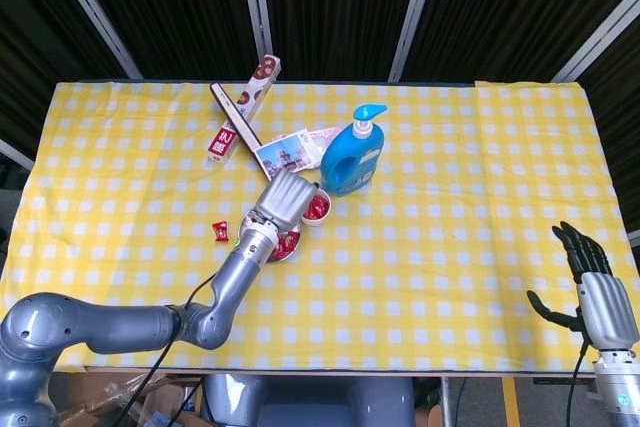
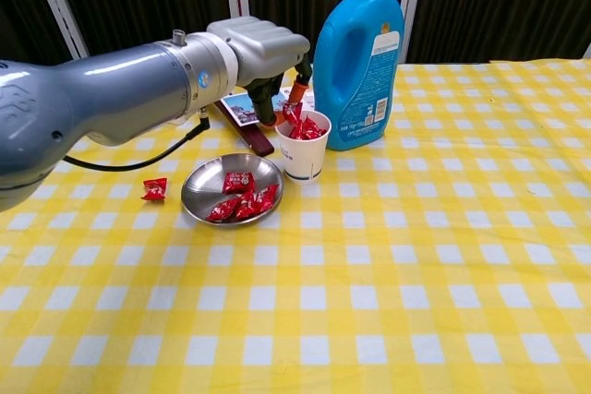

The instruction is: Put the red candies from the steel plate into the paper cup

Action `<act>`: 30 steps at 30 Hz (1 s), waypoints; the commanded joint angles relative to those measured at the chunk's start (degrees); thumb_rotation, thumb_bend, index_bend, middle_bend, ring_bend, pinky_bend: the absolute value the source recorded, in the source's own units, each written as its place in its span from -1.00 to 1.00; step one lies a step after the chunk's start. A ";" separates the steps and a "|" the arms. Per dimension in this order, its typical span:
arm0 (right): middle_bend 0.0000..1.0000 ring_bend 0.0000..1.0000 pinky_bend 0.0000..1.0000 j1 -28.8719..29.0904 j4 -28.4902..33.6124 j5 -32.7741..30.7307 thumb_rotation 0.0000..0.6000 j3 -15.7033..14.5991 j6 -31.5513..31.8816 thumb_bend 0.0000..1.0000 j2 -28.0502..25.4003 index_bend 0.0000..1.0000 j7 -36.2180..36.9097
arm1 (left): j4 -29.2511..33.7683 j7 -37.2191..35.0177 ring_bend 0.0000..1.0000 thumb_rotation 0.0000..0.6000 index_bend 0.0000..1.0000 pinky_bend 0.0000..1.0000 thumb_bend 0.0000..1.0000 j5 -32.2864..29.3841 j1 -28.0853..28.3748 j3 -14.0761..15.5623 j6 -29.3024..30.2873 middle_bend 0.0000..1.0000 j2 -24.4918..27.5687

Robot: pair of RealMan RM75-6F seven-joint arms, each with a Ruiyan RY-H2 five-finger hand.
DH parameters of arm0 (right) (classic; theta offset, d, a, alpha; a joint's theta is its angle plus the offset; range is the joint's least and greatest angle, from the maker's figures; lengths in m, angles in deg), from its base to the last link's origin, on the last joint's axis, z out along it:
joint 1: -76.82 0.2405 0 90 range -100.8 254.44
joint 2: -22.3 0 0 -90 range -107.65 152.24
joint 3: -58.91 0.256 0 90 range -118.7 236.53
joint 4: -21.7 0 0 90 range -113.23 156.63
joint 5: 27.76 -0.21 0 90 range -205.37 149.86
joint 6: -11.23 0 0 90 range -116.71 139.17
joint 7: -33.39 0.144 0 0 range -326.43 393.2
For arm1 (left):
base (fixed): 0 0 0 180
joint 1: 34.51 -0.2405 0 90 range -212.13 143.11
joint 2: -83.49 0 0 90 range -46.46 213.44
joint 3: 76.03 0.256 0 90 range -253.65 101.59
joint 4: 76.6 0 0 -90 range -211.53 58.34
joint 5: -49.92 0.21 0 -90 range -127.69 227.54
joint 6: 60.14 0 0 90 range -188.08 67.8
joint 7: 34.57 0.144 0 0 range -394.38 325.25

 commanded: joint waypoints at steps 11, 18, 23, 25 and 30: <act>-1.00 -1.00 -1.00 0.01 0.11 0.19 1.00 -0.15 -0.09 -0.33 -0.05 -1.00 -0.19 | -3.13 -2.50 1.00 1.00 -0.33 1.00 -0.54 0.33 -0.29 -0.20 0.23 0.96 -2.01; -1.00 -1.00 -1.00 -0.10 -0.02 0.14 1.00 -0.10 0.18 -0.33 0.05 -1.00 -0.33 | 3.72 -5.40 1.00 1.00 -0.37 1.00 -0.54 4.18 -3.49 0.19 4.15 0.95 2.28; -1.00 -1.00 -1.00 -0.12 -0.05 0.18 1.00 -0.13 0.23 -0.33 0.19 -1.00 -0.68 | 9.49 -7.48 1.00 1.00 -0.38 1.00 -0.55 7.09 -6.76 1.28 6.74 0.95 7.52; -1.00 -1.00 -1.00 -0.12 -0.03 0.15 1.00 -0.14 0.22 -0.33 0.24 -1.00 -0.79 | 11.39 -8.53 1.00 1.00 -0.36 1.00 -0.55 8.24 -8.20 1.91 7.46 0.95 9.67; -1.00 -1.00 -1.00 -0.17 -0.03 0.10 1.00 -0.12 0.33 -0.33 0.32 -1.00 -1.15 | 14.59 -8.86 1.00 1.00 -0.18 1.00 -0.60 10.20 -11.39 5.66 7.47 0.95 14.42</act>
